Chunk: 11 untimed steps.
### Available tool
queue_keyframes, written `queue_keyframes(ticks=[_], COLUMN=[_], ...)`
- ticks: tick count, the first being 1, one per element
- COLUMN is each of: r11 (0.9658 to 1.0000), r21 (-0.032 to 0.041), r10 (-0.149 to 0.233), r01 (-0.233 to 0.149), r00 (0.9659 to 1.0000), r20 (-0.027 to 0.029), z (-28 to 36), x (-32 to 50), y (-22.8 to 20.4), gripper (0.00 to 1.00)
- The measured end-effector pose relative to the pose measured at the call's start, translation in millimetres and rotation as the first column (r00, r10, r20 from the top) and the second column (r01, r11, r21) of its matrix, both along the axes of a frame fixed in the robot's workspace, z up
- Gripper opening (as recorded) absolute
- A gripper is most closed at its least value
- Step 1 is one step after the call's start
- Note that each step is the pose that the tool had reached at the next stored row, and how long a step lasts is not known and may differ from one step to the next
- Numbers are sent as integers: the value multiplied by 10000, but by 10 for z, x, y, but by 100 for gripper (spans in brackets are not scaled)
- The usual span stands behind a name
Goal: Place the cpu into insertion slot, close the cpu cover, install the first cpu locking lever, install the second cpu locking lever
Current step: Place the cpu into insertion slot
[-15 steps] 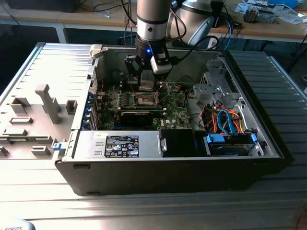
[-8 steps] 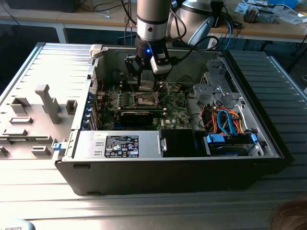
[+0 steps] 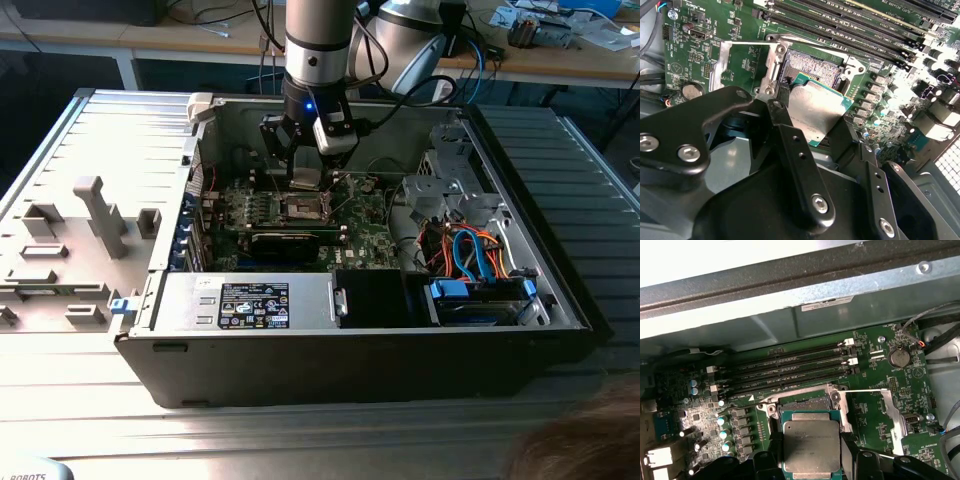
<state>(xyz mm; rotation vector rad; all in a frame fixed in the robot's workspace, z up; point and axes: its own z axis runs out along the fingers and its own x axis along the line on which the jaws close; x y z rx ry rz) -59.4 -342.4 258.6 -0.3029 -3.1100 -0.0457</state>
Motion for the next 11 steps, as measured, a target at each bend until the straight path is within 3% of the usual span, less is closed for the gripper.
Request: queue_keyframes(ticks=[11], r11=[9999], r21=[0], r10=[-118], r01=[118], r00=[9999], r20=[1], z=[-6], x=[0], y=[0], gripper=[55])
